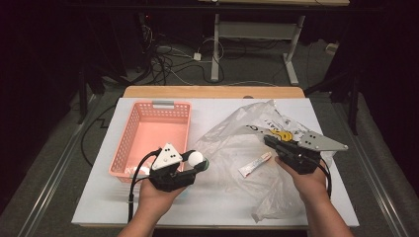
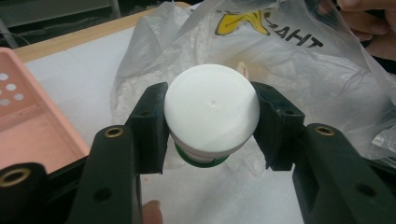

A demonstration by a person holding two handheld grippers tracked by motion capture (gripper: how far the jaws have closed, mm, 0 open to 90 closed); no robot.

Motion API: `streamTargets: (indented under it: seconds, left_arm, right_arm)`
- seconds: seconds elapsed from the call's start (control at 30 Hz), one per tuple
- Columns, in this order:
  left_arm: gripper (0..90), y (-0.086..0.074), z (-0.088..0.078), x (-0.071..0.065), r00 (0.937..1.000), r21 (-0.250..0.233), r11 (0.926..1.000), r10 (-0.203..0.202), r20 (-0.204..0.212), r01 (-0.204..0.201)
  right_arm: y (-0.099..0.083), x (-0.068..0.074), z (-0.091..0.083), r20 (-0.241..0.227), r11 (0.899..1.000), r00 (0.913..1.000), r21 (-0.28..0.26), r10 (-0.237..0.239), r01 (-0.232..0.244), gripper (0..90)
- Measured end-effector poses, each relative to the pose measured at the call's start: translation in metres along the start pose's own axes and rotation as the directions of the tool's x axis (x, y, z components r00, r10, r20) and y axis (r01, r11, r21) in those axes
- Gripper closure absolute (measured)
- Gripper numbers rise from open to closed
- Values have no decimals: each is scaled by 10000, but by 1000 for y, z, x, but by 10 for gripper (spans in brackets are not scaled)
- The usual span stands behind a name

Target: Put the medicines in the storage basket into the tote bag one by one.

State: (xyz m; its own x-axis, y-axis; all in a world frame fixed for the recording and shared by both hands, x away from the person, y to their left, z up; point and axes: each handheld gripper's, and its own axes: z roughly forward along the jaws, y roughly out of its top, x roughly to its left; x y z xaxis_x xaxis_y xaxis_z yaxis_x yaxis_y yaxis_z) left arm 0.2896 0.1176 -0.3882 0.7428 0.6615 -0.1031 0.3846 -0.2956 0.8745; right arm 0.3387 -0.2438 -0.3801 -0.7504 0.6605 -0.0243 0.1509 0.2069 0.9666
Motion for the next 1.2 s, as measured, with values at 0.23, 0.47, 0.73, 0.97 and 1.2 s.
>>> streamTargets:
  seconds: [0.23, 0.47, 0.73, 0.97, 1.2]
  left_arm:
    - [489, -1, 13, -9, 9994, 59, 9995, 303, 195, -304]
    - [489, 0, 30, -16, 9985, 135, 9988, 472, 283, -476]
    - [489, 5, 55, -22, 9967, 264, 9970, 717, 376, -727]
    - [489, 9, 84, -25, 9958, 352, 9961, 792, 461, -809]
    - [489, 14, 112, -29, 9952, 286, 9957, 872, 448, -886]
  right_arm:
    - [0, 1, 0, -11, 10000, 10000, 6, -36, 36, 900]
    - [1, 1, -2, 0, 10000, 10000, -22, -32, 32, 900]
    - [1, 2, 0, -27, 10000, 10000, -1, -54, 54, 900]
    - [2, 2, 1, -44, 10000, 10000, 0, -64, 64, 900]
    - [0, 1, 2, -61, 10000, 10000, -5, -18, 18, 900]
